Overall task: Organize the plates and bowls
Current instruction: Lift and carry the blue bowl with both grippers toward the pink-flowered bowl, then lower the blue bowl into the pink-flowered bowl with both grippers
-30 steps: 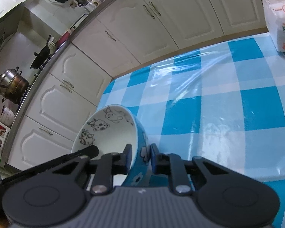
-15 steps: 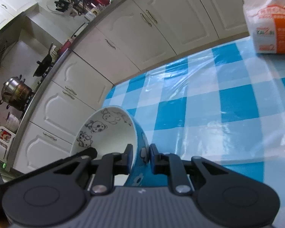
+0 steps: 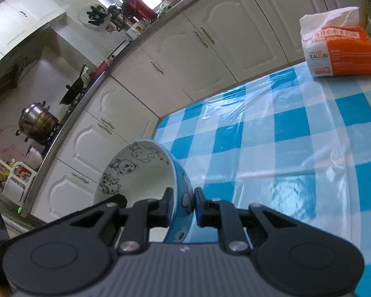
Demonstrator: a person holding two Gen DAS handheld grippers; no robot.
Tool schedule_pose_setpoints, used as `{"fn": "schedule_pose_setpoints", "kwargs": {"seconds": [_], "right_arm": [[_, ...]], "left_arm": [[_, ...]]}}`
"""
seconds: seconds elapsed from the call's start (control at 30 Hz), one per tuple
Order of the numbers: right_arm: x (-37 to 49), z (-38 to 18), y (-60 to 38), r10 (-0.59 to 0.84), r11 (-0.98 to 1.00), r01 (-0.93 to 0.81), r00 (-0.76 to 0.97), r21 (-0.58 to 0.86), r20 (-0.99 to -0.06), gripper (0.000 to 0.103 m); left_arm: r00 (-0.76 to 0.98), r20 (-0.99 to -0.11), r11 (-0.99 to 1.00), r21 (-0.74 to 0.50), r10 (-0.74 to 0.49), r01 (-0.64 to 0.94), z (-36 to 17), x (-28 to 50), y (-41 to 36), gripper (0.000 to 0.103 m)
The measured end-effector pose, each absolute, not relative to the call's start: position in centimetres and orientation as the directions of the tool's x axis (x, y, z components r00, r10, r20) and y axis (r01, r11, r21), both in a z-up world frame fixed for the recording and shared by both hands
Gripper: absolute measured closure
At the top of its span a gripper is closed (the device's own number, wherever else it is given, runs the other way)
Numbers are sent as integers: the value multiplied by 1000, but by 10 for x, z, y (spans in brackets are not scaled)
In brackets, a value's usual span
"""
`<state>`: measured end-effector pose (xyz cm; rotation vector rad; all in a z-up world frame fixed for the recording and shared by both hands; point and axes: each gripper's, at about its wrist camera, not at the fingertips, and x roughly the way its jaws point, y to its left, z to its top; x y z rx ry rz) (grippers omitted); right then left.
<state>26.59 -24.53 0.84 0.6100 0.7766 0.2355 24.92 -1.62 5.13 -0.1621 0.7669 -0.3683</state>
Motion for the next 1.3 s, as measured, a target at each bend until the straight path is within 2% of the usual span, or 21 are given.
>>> {"fn": "schedule_pose_setpoints", "kwargs": {"seconds": [0.23,0.83,1.3], "right_arm": [[230,21,-242,410,813,2,709,582,-574,87],[144,31,-215,447,803,-55,714,593,-539,87],[97,1,-191,452,766,-8,717,642,-530,86]], "left_arm": [[663,-623,909,-317,-415,271,58,218,-6,98],[708,-572,907,-329,-414,263,59,143,29,97],[701,-592,901,-396,-398,177,17,123,52,97]]}}
